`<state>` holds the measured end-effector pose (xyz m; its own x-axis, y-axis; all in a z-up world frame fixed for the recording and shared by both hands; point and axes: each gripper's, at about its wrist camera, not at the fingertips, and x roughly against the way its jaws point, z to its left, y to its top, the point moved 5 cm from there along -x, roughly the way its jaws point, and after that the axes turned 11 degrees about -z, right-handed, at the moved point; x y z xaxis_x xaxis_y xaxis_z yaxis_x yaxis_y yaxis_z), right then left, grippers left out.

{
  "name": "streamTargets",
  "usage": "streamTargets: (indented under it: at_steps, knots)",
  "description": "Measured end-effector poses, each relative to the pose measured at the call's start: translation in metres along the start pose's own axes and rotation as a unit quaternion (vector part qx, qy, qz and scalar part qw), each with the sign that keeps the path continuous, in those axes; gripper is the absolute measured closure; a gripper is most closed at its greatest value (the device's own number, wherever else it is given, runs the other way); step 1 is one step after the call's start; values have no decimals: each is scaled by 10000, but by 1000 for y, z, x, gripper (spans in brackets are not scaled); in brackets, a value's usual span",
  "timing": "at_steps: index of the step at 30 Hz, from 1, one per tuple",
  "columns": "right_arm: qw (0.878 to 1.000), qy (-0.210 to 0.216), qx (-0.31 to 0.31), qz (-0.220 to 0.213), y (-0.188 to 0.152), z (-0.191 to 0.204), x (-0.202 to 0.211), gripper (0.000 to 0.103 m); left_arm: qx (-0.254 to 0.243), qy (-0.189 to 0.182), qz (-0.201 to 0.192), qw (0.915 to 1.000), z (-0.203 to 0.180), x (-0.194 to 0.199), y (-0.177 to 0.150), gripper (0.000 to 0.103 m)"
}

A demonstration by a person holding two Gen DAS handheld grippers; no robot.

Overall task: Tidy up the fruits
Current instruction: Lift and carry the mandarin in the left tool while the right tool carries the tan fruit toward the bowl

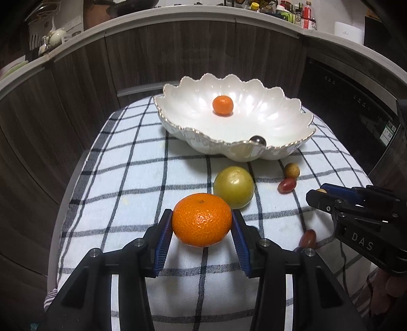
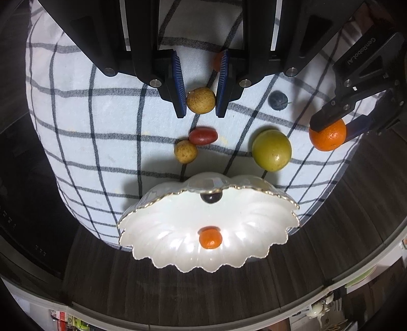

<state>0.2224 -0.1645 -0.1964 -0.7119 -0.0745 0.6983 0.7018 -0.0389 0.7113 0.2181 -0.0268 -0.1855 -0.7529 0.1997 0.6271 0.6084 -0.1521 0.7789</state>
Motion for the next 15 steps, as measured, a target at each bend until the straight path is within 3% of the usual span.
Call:
streamTargets:
  at_steps: [15]
  knots:
    - [9991,-141,-66,-405,34,-17,16,78,-59,53,-315,9995,-5,9,38,58]
